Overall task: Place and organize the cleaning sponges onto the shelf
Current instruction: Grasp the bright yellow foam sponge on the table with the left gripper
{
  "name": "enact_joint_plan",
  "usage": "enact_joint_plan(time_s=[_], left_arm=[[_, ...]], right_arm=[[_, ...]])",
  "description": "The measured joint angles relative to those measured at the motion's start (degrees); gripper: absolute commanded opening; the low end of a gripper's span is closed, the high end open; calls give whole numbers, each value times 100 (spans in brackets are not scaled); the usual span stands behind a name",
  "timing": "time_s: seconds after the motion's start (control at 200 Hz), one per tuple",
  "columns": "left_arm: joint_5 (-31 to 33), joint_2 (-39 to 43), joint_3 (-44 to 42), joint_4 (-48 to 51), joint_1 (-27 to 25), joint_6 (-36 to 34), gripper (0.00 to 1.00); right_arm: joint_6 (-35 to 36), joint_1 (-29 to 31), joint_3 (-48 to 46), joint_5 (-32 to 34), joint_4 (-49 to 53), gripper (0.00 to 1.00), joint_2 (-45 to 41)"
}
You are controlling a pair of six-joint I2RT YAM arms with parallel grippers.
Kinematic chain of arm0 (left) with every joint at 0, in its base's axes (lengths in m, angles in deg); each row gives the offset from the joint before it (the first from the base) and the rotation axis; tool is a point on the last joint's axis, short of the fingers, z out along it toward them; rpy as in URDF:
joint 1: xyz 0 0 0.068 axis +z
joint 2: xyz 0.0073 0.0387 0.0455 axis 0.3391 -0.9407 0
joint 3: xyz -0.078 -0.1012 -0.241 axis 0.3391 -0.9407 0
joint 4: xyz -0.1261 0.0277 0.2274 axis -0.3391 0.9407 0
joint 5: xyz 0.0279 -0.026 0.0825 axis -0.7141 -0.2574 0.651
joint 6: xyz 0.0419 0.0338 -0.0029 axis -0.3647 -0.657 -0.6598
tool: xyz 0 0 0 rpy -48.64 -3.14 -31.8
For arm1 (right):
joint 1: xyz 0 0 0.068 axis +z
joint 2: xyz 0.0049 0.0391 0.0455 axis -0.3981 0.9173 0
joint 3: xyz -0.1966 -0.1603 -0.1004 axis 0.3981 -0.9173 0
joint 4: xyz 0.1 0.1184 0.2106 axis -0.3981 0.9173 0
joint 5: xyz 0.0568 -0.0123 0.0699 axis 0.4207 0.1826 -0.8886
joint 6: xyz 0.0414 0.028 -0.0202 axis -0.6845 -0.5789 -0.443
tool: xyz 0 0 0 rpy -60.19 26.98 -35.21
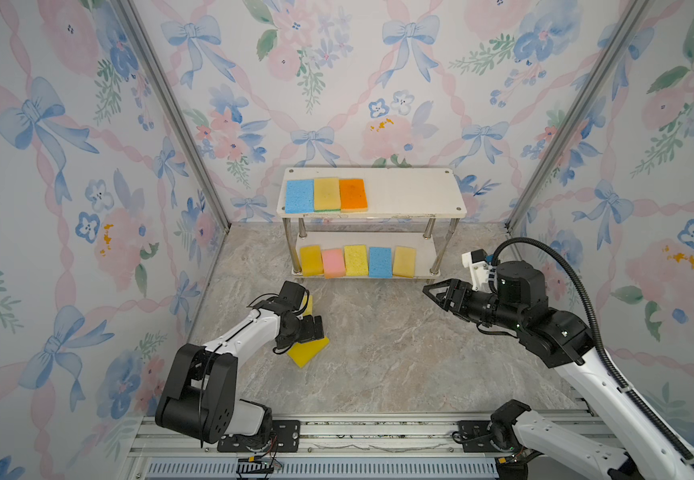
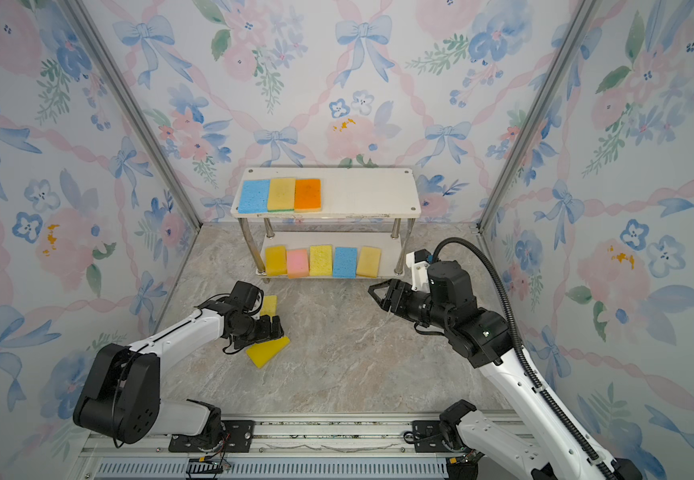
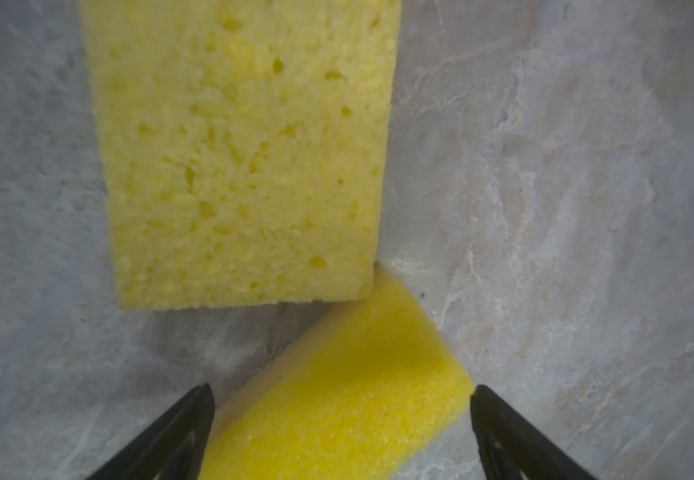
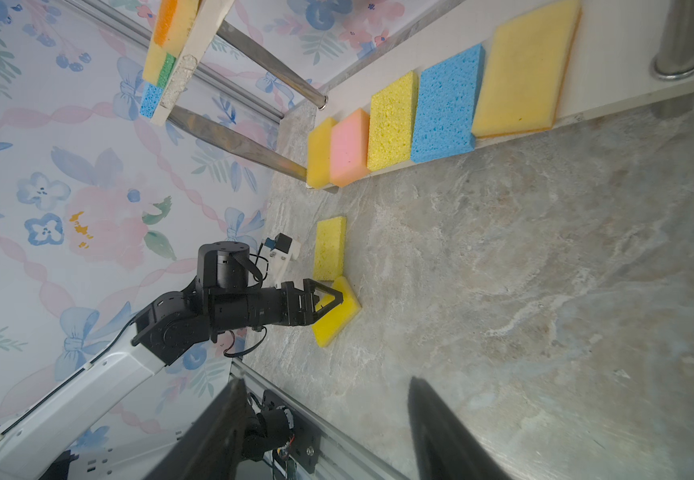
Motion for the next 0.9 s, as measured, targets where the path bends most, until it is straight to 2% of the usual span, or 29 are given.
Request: enact_joint_plan(time_s=[0.265, 0.4, 0.625, 0.72, 0.895], left_arm=[[136, -131, -17, -55, -229, -7, 98], [164, -133, -37, -184, -785, 181, 98], [-42, -273, 17, -636, -2118, 798, 96], [-278, -334, 50, -765, -2339, 898, 92], [-393, -402, 70, -833, -2459, 918, 93]], right_arm=[[4, 7, 0, -2, 7, 65, 81], [7, 9, 0, 4, 7, 65, 74], [0, 24, -90, 42, 7, 65, 66], [-2, 70, -125, 52, 9, 65, 66], [-4, 103, -177, 83, 9, 66, 63]])
